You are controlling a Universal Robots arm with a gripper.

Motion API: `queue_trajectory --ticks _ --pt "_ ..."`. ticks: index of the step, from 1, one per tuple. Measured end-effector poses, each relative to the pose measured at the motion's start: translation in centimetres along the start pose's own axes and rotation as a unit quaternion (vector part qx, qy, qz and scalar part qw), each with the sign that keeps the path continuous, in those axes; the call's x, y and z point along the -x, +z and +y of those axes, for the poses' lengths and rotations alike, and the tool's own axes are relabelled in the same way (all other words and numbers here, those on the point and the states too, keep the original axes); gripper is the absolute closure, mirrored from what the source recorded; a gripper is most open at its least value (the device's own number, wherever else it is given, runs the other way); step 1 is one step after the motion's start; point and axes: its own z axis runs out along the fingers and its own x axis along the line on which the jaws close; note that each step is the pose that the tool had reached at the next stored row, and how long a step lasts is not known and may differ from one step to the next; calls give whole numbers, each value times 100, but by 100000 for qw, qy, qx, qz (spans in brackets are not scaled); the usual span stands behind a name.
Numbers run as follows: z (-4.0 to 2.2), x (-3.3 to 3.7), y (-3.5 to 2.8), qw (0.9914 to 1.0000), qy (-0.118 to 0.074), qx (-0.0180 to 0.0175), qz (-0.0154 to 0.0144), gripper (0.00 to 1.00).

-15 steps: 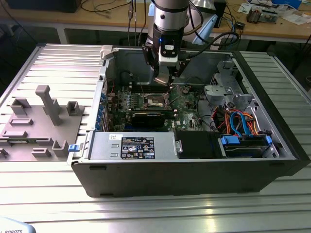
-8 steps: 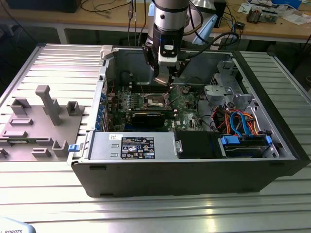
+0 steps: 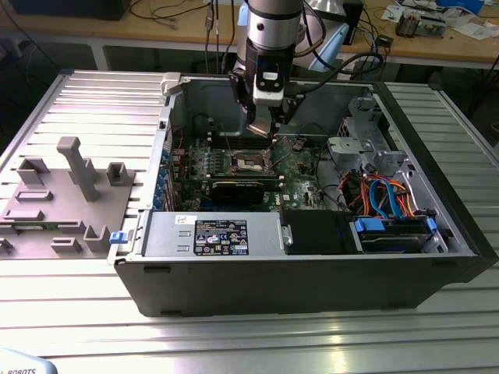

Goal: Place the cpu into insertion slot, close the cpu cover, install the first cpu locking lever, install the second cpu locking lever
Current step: 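Place the cpu into insertion slot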

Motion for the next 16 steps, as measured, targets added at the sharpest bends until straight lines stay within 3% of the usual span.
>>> queue_trajectory --ticks 16 --pt "0 0 0 99990 1413 24 -97 46"
